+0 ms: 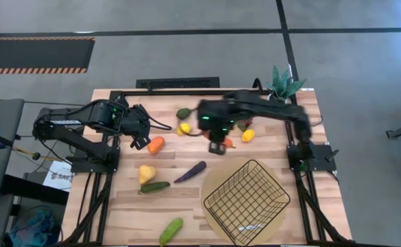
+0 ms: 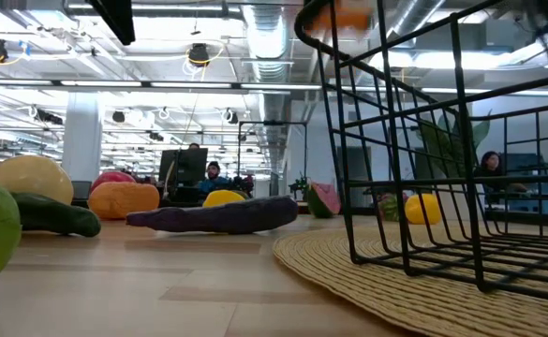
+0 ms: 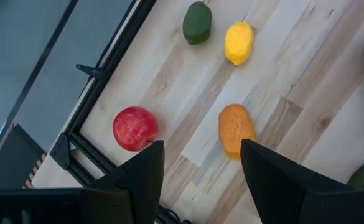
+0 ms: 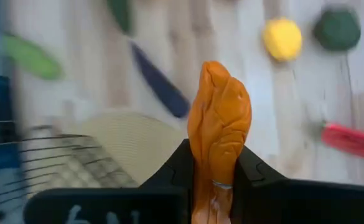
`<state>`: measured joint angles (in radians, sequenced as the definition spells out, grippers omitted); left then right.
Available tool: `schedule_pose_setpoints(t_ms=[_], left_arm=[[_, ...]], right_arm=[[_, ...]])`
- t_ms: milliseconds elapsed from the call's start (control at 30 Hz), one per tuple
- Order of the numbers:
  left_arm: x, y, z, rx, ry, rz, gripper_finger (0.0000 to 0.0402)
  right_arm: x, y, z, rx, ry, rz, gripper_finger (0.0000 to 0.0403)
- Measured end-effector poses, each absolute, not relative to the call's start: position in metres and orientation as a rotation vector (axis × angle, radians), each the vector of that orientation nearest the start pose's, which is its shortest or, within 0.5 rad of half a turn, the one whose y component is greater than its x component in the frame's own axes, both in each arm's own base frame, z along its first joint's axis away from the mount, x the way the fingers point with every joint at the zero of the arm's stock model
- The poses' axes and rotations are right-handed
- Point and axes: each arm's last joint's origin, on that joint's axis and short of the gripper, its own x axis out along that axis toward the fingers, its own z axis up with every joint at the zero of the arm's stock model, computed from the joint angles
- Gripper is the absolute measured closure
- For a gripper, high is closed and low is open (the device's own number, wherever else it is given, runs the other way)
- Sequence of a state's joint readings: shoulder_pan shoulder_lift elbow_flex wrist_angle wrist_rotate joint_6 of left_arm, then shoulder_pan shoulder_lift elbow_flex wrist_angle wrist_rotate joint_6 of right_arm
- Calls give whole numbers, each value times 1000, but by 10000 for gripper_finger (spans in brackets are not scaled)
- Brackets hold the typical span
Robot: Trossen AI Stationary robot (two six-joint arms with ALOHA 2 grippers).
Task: Build produce basket
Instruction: Put the orange chili pepper into the mesh basket
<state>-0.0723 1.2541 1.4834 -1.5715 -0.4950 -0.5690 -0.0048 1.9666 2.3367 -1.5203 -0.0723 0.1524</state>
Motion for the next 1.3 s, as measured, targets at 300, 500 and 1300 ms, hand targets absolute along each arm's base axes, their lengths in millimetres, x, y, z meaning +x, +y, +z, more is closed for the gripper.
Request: schedule_pose_setpoints(t_ms=[300, 500, 1300], left_arm=[[186, 0, 378, -87, 1142, 672, 203], [187, -1, 377, -116, 1146, 655, 203], [187, -4, 376, -235, 1179, 587, 203]], right_arm=[[288, 78, 466, 405, 994, -54, 346], [278, 136, 453, 496, 1015, -196, 346], [308, 266, 282, 428, 1421, -560, 347]])
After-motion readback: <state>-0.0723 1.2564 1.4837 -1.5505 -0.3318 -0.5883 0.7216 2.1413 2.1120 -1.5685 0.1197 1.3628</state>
